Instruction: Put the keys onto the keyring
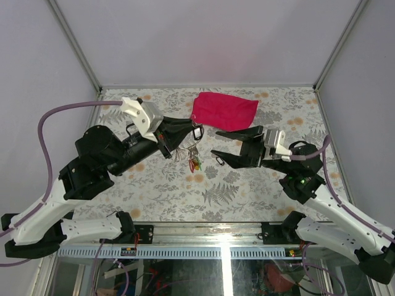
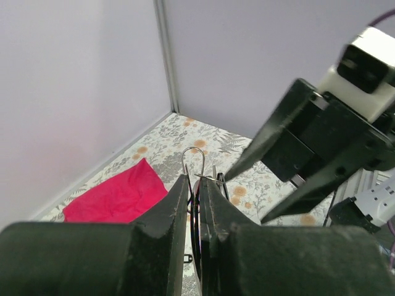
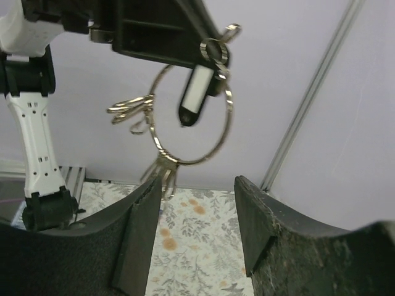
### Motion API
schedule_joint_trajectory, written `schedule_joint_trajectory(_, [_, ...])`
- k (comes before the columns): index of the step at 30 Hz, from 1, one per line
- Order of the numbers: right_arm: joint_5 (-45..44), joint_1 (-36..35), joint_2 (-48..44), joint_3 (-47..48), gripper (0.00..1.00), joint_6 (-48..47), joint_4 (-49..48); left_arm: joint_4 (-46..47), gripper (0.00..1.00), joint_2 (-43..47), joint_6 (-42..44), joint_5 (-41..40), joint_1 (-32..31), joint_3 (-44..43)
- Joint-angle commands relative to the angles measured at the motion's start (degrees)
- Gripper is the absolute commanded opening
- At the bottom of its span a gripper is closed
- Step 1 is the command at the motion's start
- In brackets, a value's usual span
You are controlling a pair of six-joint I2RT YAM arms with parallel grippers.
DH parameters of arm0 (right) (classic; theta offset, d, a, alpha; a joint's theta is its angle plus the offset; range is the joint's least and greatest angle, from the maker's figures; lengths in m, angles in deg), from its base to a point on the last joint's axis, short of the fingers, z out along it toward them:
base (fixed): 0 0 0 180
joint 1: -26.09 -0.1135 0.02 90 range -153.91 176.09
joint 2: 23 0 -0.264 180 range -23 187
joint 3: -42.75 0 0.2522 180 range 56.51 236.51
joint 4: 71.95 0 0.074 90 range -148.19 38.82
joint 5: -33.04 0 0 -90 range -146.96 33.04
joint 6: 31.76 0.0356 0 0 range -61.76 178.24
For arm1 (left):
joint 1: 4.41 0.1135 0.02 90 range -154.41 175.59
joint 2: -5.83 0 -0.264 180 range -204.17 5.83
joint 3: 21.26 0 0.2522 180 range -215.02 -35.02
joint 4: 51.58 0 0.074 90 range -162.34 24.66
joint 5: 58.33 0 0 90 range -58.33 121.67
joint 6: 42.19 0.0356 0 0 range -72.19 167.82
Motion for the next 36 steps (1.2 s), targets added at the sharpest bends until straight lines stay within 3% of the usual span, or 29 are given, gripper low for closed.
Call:
schedule_joint_trajectory(1, [3.71, -3.41, 0.38, 2.1, 0.57, -12.63, -1.07, 4.06, 0.0, -1.03, -2.69, -6.43, 0.14, -2.76])
schedule_joint_trajectory(8, [-6.01, -12.73, 4.18, 4.94, 0.55, -24.65, 3.85, 1.28, 0.0, -3.9, -4.24, -11.73, 0.14, -5.83])
schedule_joint_trajectory(16, [-12.33, -15.66, 8.06, 3.08, 0.61, -27.34, -7.18, -0.14, 0.0, -5.42, -4.84, -13.19, 0.15, -7.75])
schedule_joint_trajectory(24, [-15.07, -15.85, 7.99, 5.72, 0.66, -14.13, -8.57, -0.53, 0.0, -6.03, -4.79, -15.26, 0.14, -7.69])
schedule_joint_trajectory(31, [-20.33, -15.85, 9.51, 9.65, 0.57, 3.63, -5.23, -0.54, 0.0, -6.94, -5.13, -17.46, 0.14, -7.71])
schedule_joint_trajectory(36, [-24.28, -15.9, 12.76, 9.32, 0.54, 8.92, -9.6, -0.62, 0.0, -7.74, -5.69, -18.55, 0.13, -7.99])
